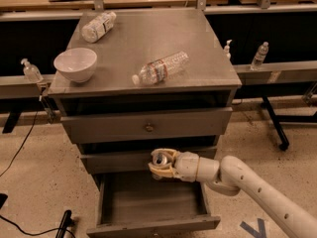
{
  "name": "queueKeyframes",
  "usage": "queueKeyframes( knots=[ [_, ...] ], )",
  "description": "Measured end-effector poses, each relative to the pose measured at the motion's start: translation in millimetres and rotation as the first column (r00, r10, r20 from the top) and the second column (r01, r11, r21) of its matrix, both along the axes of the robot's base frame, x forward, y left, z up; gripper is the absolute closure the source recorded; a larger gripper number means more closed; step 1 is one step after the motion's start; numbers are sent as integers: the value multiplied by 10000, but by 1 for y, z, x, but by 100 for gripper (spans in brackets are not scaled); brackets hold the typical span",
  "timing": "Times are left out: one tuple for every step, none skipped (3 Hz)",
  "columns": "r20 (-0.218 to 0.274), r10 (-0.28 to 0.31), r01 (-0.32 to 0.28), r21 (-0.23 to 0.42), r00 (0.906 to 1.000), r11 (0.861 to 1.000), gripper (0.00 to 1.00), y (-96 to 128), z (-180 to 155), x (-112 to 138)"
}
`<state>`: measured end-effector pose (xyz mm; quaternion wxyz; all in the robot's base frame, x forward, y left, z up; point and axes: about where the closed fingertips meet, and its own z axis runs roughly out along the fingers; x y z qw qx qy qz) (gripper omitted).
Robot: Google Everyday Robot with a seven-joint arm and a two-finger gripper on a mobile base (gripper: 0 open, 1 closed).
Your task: Place redbull can into bottom drawer
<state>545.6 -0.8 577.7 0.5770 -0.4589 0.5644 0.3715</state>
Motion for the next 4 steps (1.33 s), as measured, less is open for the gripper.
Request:
queueKeyframes(
  knots=[
    [-106,42,-39,248,9999,9997,100,2,-17,0],
    [-540,172,-181,-157,9984,9997,100,2,-46,1],
    [-1090,789,-843,-456,9909,9954,100,-37,-136,-5],
    [-1554,1562,-1658,-505,9754,9849,100,-72,-205,-20]
  ],
)
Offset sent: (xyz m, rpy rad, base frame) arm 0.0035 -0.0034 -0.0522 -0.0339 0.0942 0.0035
